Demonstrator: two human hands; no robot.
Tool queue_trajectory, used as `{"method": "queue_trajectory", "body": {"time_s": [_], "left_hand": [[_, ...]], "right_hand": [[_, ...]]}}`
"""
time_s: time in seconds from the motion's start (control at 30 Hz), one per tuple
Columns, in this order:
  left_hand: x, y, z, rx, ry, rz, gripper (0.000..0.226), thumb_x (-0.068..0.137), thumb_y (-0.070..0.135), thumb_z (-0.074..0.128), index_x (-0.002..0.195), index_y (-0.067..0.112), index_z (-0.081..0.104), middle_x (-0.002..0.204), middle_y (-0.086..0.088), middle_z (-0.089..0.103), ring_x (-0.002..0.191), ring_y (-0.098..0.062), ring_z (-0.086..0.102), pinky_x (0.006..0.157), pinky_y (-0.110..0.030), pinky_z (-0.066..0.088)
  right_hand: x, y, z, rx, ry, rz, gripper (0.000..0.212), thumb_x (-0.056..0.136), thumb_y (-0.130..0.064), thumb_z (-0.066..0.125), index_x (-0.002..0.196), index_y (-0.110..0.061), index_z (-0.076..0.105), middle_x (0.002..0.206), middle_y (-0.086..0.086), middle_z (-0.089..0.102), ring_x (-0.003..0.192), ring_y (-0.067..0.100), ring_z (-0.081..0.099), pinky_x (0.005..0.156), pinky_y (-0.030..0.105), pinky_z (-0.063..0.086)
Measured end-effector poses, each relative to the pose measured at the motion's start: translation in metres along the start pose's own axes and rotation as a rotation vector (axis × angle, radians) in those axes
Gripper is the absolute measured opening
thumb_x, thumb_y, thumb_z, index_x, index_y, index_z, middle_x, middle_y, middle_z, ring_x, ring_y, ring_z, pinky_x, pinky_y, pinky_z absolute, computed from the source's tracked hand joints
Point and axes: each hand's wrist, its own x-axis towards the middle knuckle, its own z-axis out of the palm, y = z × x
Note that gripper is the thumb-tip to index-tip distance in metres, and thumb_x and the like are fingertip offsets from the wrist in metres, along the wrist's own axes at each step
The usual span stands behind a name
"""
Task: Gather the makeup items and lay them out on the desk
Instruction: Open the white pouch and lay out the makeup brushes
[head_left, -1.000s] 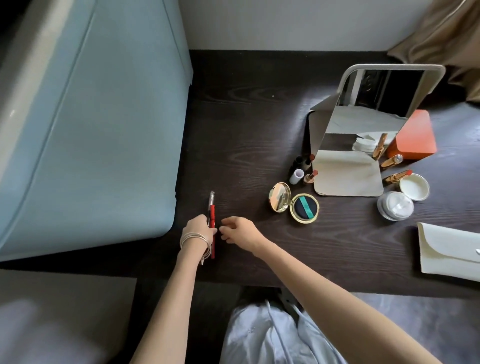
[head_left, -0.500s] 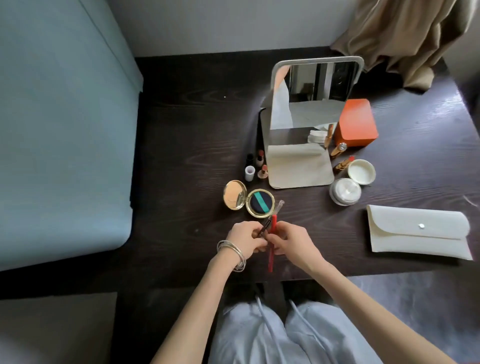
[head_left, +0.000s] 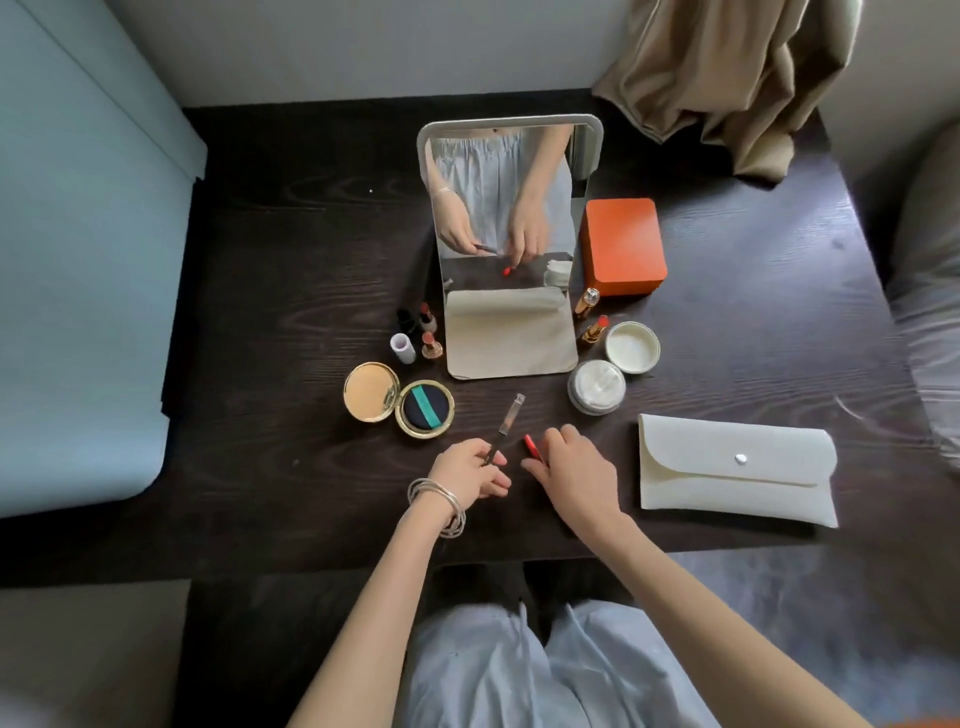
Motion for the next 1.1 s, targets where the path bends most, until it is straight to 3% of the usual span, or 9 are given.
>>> {"method": "queue_trajectory", "body": {"time_s": [0.17,0.27,0.37,0.43,0.57,0.67,0.8,0.93,1.1], "left_hand": [[-0.008,0.009,0.002,-0.061,-0.055,0.068,0.017,0.089,0.007,0.059,0.103,-0.001,0.064,0.098,-0.018,0.071,0.08,-0.015,0.07,0.07,-0.019,0.055],[-0.012,0.018,-0.002,0.047,-0.063,0.063,0.023,0.093,0.021,0.054,0.104,0.005,0.067,0.101,-0.014,0.072,0.088,-0.016,0.069,0.077,-0.021,0.055],[-0.014,0.027,-0.012,0.087,0.095,0.103,0.033,0.099,0.029,0.04,0.117,0.01,0.061,0.112,-0.006,0.067,0.101,-0.014,0.063,0.093,-0.03,0.05],[-0.014,0.032,-0.014,-0.067,0.136,0.188,0.033,0.1,0.025,0.037,0.123,0.011,0.056,0.116,-0.005,0.065,0.099,-0.01,0.062,0.09,-0.025,0.05],[-0.017,0.042,-0.006,-0.638,-0.166,0.21,0.032,0.1,0.022,0.036,0.112,0.005,0.061,0.105,-0.006,0.07,0.073,-0.012,0.066,0.068,-0.025,0.056],[-0.016,0.042,-0.002,-0.845,-0.257,0.236,0.033,0.1,0.019,0.034,0.103,0.003,0.062,0.105,-0.01,0.071,0.1,-0.016,0.067,0.085,-0.029,0.055],[-0.015,0.037,0.002,-0.939,-0.221,0.234,0.027,0.097,0.016,0.038,0.087,0.004,0.061,0.092,-0.012,0.073,0.097,-0.018,0.069,0.08,-0.029,0.057],[-0.014,0.032,0.003,-0.963,-0.11,0.199,0.026,0.098,0.015,0.037,0.082,0.003,0.054,0.085,-0.012,0.073,0.088,-0.017,0.07,0.068,-0.028,0.058],[-0.015,0.031,0.003,-1.01,0.017,0.179,0.027,0.098,0.014,0.04,0.078,0.005,0.056,0.074,-0.008,0.073,0.078,-0.014,0.072,0.066,-0.027,0.058]], "right_hand": [[-0.001,-0.013,-0.012,0.979,-0.147,0.101,0.013,0.091,-0.022,0.058,0.089,-0.022,0.071,0.078,-0.007,0.066,0.083,0.013,0.063,0.083,0.034,0.051],[0.002,-0.018,-0.023,1.082,-0.209,0.055,0.02,0.094,-0.017,0.054,0.082,-0.022,0.069,0.079,0.001,0.068,0.078,0.014,0.063,0.077,0.027,0.052],[0.006,-0.013,-0.037,1.18,-0.289,-0.025,0.019,0.097,-0.017,0.047,0.087,-0.016,0.063,0.081,-0.001,0.068,0.082,0.012,0.065,0.077,0.021,0.054],[0.006,-0.011,-0.045,1.258,-0.42,-0.091,0.018,0.099,-0.016,0.043,0.09,-0.014,0.059,0.074,-0.004,0.065,0.072,0.007,0.061,0.07,0.017,0.05],[0.005,-0.014,-0.048,1.613,-0.691,0.013,0.013,0.096,-0.021,0.047,0.093,-0.012,0.056,0.066,-0.004,0.05,0.057,0.006,0.045,0.055,0.017,0.042],[0.005,-0.014,-0.045,1.824,-0.809,0.103,0.02,0.093,-0.027,0.05,0.092,-0.012,0.062,0.059,-0.006,0.04,0.048,0.003,0.033,0.04,0.013,0.032],[0.003,-0.017,-0.04,1.933,-0.884,0.217,0.022,0.09,-0.029,0.051,0.088,-0.015,0.067,0.054,-0.007,0.038,0.041,0.003,0.03,0.033,0.011,0.027],[0.0,-0.026,-0.04,1.849,-0.788,0.234,0.015,0.089,-0.028,0.053,0.087,-0.016,0.061,0.055,-0.007,0.043,0.041,0.002,0.031,0.034,0.011,0.025],[-0.002,-0.038,-0.04,1.711,-0.626,0.21,0.026,0.097,-0.025,0.047,0.082,-0.015,0.066,0.055,-0.007,0.042,0.041,0.002,0.032,0.035,0.011,0.025]]}}
